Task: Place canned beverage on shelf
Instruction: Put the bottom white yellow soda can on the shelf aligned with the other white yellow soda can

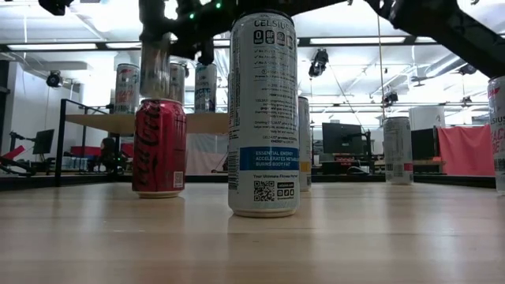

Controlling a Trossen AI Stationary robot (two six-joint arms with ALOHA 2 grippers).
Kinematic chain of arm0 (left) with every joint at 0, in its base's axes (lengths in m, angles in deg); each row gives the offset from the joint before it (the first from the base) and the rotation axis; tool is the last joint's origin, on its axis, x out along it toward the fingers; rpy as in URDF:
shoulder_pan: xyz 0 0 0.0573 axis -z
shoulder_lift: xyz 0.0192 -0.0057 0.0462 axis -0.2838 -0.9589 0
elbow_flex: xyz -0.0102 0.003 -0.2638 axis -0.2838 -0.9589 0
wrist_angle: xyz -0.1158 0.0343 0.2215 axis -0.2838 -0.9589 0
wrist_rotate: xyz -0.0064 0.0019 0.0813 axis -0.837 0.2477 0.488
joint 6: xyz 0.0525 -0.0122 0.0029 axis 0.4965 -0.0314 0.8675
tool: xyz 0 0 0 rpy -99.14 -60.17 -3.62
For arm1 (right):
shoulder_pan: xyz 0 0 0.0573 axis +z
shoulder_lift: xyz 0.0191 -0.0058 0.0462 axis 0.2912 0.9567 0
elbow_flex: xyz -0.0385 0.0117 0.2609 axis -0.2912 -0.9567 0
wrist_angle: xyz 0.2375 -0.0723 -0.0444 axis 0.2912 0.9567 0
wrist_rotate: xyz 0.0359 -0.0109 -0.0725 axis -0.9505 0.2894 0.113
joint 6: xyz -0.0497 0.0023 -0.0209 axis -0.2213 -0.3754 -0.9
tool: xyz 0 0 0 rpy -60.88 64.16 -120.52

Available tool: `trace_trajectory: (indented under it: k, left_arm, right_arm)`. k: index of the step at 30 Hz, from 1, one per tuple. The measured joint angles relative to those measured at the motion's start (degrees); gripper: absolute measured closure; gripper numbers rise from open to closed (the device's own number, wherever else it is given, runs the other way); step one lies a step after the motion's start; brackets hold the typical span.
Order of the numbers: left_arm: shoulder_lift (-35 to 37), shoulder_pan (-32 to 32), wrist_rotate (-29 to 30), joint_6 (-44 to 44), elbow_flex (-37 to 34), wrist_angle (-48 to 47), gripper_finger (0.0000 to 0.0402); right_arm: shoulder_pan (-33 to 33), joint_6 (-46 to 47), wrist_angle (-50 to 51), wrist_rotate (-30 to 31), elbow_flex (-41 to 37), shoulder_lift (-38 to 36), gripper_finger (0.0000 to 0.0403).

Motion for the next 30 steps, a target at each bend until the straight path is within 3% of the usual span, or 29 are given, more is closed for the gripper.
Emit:
trace_trajectory:
  k: [30]
  left_arm:
    - [-0.5,0.0,0.0,0.5,0.0,0.2,0.0083]
  right_arm:
    - [-1.1,4.4,1.3,7.4,0.5,2.6,0.0166]
